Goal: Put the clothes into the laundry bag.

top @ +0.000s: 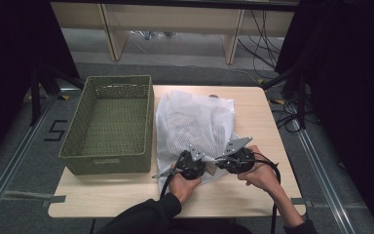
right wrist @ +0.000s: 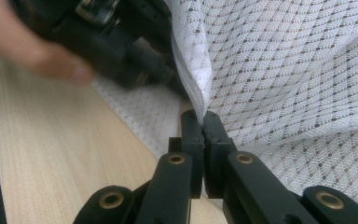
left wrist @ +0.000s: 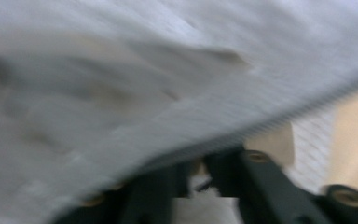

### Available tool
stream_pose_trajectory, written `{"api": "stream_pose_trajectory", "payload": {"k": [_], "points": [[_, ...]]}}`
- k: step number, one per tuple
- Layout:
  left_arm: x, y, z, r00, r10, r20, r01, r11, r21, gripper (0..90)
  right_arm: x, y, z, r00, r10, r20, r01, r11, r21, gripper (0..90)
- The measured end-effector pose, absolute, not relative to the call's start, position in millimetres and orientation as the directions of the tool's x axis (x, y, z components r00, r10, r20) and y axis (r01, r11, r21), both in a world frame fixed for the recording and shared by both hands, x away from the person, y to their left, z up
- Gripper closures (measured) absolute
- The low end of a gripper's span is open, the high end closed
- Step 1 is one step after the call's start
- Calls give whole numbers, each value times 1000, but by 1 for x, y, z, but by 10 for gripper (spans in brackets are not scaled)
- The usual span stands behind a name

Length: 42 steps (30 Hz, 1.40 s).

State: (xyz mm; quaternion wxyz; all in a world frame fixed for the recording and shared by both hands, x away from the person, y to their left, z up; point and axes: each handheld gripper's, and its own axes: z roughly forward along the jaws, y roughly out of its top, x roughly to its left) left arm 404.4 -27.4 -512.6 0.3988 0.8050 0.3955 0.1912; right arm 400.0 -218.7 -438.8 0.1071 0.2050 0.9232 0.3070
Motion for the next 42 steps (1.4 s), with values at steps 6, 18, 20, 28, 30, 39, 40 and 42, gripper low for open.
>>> {"api": "stream_pose_trajectory", "payload": {"k": [6, 18, 20, 28, 30, 39, 40, 42], "points": [[412, -13, -496, 557, 830, 25, 442, -322, 837, 881, 398, -214, -440, -907, 416, -70, 290, 737, 611, 900], [387, 12, -499, 616, 788, -28, 515, -375, 771, 581, 400, -198, -466, -914, 404, -41, 311, 761, 570, 900], [375, 17, -497, 648, 761, -24, 507, -407, 760, 536, 401, -196, -470, -917, 397, -44, 305, 768, 563, 900], [358, 11, -503, 750, 661, 2, 473, -538, 698, 467, 412, -185, -480, -914, 400, -65, 298, 772, 561, 900], [360, 7, -507, 758, 652, -14, 480, -543, 689, 467, 415, -182, -481, -916, 396, -71, 290, 773, 565, 900], [373, 8, -507, 788, 616, -16, 455, -565, 688, 730, 423, -177, -485, -913, 401, -72, 292, 767, 572, 900], [374, 9, -507, 786, 617, -26, 462, -560, 688, 793, 424, -176, -486, -913, 402, -76, 289, 765, 576, 900], [375, 10, -508, 787, 616, -14, 452, -563, 692, 877, 424, -173, -486, -909, 411, -69, 298, 758, 581, 900]]}}
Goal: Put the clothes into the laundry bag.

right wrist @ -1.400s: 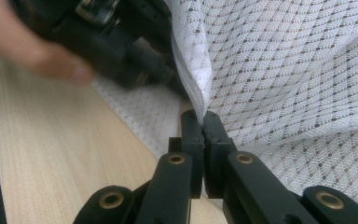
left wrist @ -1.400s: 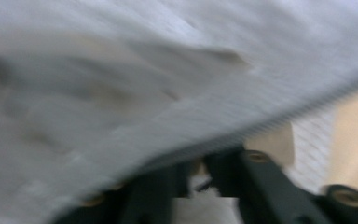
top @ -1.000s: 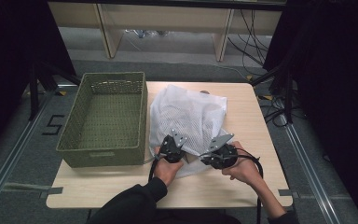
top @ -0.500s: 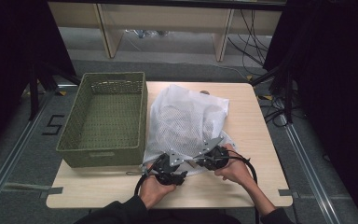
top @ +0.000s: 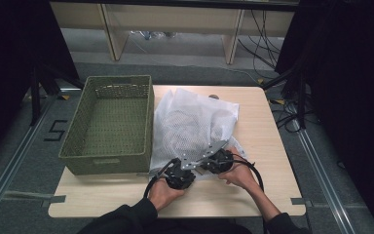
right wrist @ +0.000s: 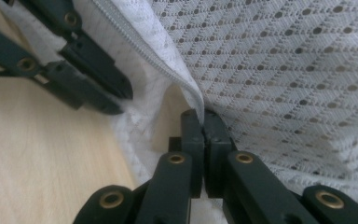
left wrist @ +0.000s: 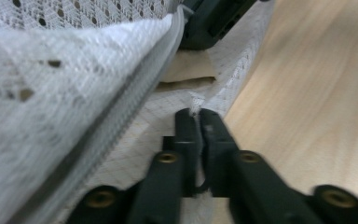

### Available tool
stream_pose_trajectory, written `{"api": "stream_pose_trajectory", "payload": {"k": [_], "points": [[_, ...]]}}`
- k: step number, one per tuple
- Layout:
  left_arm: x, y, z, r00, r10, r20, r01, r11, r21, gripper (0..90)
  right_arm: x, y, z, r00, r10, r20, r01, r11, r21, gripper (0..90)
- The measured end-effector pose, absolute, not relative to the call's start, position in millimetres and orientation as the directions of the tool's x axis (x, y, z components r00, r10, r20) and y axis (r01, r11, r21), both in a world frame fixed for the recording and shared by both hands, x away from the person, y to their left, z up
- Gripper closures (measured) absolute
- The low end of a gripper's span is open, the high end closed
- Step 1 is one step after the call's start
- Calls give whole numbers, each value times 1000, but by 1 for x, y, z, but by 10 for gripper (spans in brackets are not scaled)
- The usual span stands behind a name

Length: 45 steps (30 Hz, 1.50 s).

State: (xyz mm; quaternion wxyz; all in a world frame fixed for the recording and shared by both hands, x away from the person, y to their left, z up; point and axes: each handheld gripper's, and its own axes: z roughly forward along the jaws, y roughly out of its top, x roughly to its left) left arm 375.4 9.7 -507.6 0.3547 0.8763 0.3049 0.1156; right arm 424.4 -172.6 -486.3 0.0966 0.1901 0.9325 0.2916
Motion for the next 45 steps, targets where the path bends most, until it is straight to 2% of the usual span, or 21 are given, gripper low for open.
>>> {"api": "stream_pose_trajectory", "payload": {"k": [8, 9, 13, 20, 24, 26, 28, 29, 30, 35, 45], "points": [[368, 8, -507, 810, 583, -66, 465, -568, 679, 898, 436, -154, -492, -902, 420, -98, 284, 750, 598, 900], [367, 9, -507, 819, 573, -44, 444, -583, 680, 898, 438, -151, -493, -894, 439, -93, 302, 742, 599, 900], [362, 10, -507, 824, 561, -74, 456, -581, 674, 898, 452, -142, -498, -875, 470, -114, 312, 729, 609, 900], [357, 18, -507, 841, 536, -70, 436, -596, 674, 899, 476, -131, -502, -809, 572, -137, 379, 686, 621, 900], [355, 20, -507, 842, 533, -85, 442, -591, 675, 899, 498, -130, -502, -778, 596, -199, 378, 698, 609, 900], [355, 20, -508, 836, 540, -102, 456, -579, 676, 898, 504, -130, -502, -749, 638, -180, 424, 669, 610, 900], [356, 20, -507, 844, 530, -85, 439, -589, 678, 896, 507, -131, -500, -757, 626, -185, 414, 680, 605, 900], [355, 21, -506, 846, 527, -76, 434, -600, 672, 895, 507, -132, -499, -764, 607, -220, 386, 703, 597, 900], [356, 21, -506, 851, 521, -69, 425, -605, 674, 893, 502, -132, -497, -763, 615, -200, 405, 696, 593, 900], [357, 22, -506, 838, 541, -70, 440, -595, 673, 889, 477, -144, -484, -811, 563, -163, 372, 709, 599, 900], [355, 23, -505, 842, 537, -56, 432, -607, 666, 885, 425, -172, -461, -896, 409, -176, 255, 796, 549, 900]]}}
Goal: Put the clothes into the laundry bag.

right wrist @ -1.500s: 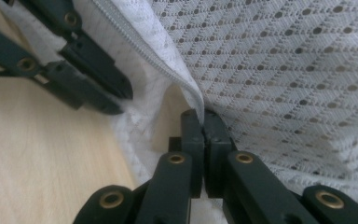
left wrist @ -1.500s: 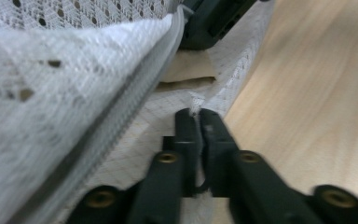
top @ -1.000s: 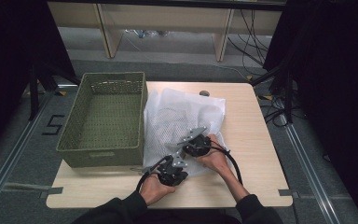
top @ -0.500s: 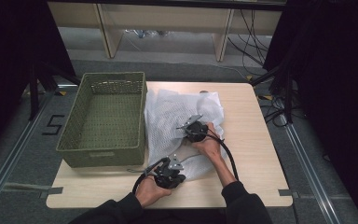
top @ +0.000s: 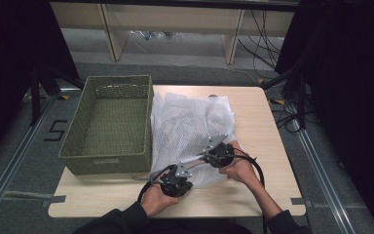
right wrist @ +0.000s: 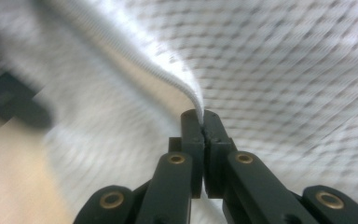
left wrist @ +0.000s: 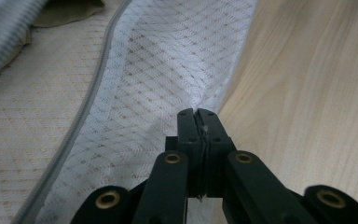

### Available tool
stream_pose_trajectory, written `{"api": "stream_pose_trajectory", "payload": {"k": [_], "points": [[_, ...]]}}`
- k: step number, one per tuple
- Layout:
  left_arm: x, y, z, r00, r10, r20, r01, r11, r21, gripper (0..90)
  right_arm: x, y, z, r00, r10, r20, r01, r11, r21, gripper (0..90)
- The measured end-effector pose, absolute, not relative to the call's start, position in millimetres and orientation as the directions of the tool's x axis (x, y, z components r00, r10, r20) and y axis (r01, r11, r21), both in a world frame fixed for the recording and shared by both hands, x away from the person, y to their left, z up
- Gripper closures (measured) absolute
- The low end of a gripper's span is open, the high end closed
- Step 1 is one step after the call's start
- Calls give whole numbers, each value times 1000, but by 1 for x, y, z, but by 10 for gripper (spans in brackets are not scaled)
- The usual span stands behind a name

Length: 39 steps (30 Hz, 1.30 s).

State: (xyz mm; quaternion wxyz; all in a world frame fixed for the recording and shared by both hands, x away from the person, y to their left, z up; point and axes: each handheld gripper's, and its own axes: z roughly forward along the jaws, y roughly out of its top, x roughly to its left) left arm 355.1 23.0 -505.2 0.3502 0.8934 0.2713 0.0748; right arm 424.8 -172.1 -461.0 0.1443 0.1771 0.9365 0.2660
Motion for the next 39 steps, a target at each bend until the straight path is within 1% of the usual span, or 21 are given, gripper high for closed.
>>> {"api": "stream_pose_trajectory", "payload": {"k": [1, 4, 5, 6, 7, 8, 10, 12, 15, 16, 17, 19, 20, 22, 23, 26, 27, 33, 34, 35, 39], "points": [[354, 23, -506, 833, 549, -70, 450, -597, 664, 885, 420, -173, -462, -906, 393, -159, 255, 805, 536, 900], [353, 24, -505, 844, 534, -48, 426, -614, 664, 881, 412, -174, -475, -914, 373, -163, 252, 833, 493, 900], [352, 25, -505, 845, 534, -34, 420, -622, 660, 878, 410, -174, -480, -911, 382, -157, 265, 833, 486, 900], [350, 25, -505, 839, 542, -50, 433, -610, 664, 873, 410, -174, -482, -918, 368, -152, 258, 840, 477, 900], [349, 27, -505, 840, 541, -45, 431, -615, 661, 864, 410, -174, -482, -918, 368, -150, 257, 838, 482, 900], [348, 28, -504, 847, 529, -49, 426, -620, 659, 853, 410, -174, -481, -915, 373, -155, 254, 830, 496, 900], [344, 31, -503, 842, 536, -55, 430, -608, 668, 821, 410, -176, -479, -911, 384, -150, 264, 823, 504, 900], [339, 37, -496, 843, 535, -55, 425, -600, 678, 756, 410, -180, -479, -904, 405, -139, 283, 810, 514, 888], [330, 49, -485, 839, 537, -91, 434, -558, 707, 679, 411, -188, -479, -892, 444, -88, 325, 763, 559, 807], [325, 52, -482, 846, 509, -156, 452, -531, 717, 655, 410, -192, -478, -882, 467, -62, 350, 738, 577, 787], [325, 60, -478, 829, 552, -92, 440, -542, 716, 631, 412, -196, -476, -880, 470, -69, 341, 728, 595, 752], [322, 71, -473, 825, 557, -97, 444, -530, 723, 595, 407, -202, -470, -836, 549, -23, 417, 662, 622, 670], [321, 76, -472, 814, 572, -101, 454, -518, 725, 577, 409, -207, -467, -842, 538, -39, 390, 657, 645, 630], [321, 86, -469, 802, 591, -88, 455, -510, 730, 536, 408, -216, -461, -830, 556, -45, 385, 630, 674, 551], [320, 89, -469, 793, 600, -104, 465, -487, 739, 526, 406, -219, -457, -810, 586, -27, 412, 601, 685, 517], [320, 101, -466, 779, 622, -82, 465, -485, 740, 492, 405, -235, -448, -782, 623, -14, 425, 549, 719, 454], [319, 104, -466, 775, 626, -90, 468, -471, 748, 482, 405, -239, -445, -762, 647, -6, 440, 525, 728, 443], [315, 123, -461, 747, 660, -80, 470, -441, 764, 453, 403, -261, -440, -704, 710, -6, 456, 458, 763, 396], [315, 126, -461, 742, 667, -70, 473, -445, 761, 444, 402, -263, -440, -696, 717, -19, 448, 455, 770, 393], [316, 129, -462, 736, 675, -55, 471, -452, 757, 428, 402, -265, -440, -691, 723, -1, 460, 441, 771, 389], [317, 141, -466, 730, 681, -49, 474, -454, 754, 407, 396, -272, -441, -665, 747, 13, 478, 412, 776, 380]]}}
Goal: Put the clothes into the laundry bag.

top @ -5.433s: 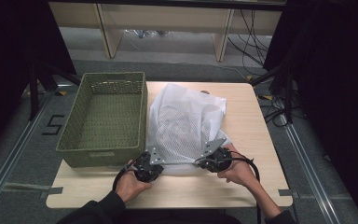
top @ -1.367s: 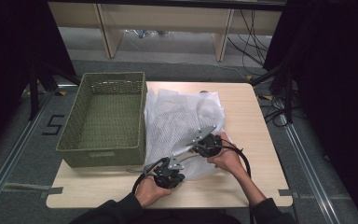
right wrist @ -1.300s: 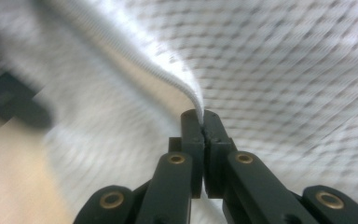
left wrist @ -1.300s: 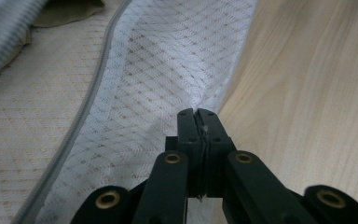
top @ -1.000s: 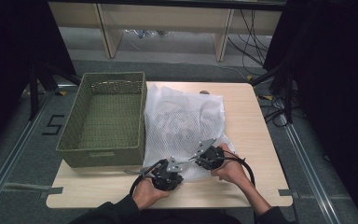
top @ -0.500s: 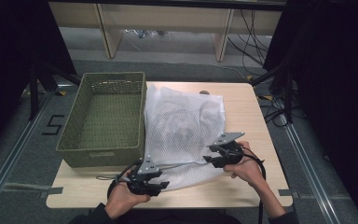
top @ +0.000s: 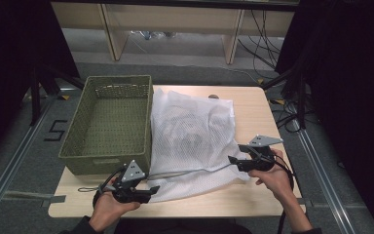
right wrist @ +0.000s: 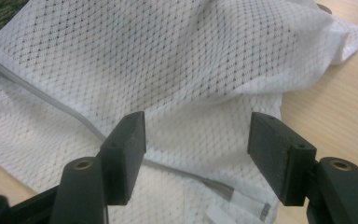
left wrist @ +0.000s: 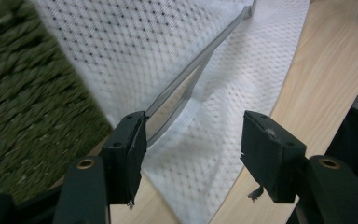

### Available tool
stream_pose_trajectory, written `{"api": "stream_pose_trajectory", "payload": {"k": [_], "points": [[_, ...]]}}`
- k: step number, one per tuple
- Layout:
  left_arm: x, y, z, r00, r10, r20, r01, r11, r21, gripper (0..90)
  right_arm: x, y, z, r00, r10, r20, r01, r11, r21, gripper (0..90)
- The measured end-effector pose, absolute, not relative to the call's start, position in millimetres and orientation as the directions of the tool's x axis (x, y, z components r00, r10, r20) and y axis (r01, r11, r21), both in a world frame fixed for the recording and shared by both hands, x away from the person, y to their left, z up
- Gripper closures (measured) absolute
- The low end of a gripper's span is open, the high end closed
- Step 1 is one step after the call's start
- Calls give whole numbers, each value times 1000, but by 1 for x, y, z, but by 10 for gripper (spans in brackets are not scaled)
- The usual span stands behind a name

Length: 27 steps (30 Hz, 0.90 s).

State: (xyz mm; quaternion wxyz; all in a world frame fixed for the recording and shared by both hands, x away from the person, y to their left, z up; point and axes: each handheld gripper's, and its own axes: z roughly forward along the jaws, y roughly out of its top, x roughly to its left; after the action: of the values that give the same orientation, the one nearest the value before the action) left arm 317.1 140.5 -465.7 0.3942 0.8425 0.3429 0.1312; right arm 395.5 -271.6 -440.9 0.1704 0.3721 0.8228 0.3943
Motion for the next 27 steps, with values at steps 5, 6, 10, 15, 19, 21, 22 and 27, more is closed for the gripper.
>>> {"api": "stream_pose_trajectory", "payload": {"k": [5, 6, 10, 15, 19, 21, 22, 27], "points": [[317, 148, -468, 727, 683, -70, 471, -422, 775, 362, 387, -280, -445, -669, 743, 20, 485, 416, 770, 372], [317, 149, -469, 731, 679, -71, 470, -426, 773, 339, 384, -280, -446, -656, 754, 28, 498, 405, 767, 371], [315, 150, -472, 745, 663, -72, 459, -432, 776, 266, 376, -285, -452, -660, 751, 30, 500, 409, 763, 366], [314, 153, -474, 757, 650, -76, 446, -428, 786, 207, 365, -284, -459, -663, 748, 34, 508, 416, 754, 359], [310, 153, -476, 760, 645, -81, 449, -432, 782, 197, 354, -281, -463, -672, 739, 44, 510, 420, 750, 353], [308, 153, -476, 761, 645, -67, 442, -442, 780, 197, 348, -280, -463, -665, 745, 51, 520, 412, 748, 348], [306, 153, -475, 760, 646, -71, 447, -440, 779, 197, 345, -279, -464, -667, 743, 49, 515, 412, 752, 346], [297, 156, -474, 757, 651, -53, 441, -450, 776, 197, 328, -279, -465, -681, 730, 58, 511, 418, 751, 340]]}}
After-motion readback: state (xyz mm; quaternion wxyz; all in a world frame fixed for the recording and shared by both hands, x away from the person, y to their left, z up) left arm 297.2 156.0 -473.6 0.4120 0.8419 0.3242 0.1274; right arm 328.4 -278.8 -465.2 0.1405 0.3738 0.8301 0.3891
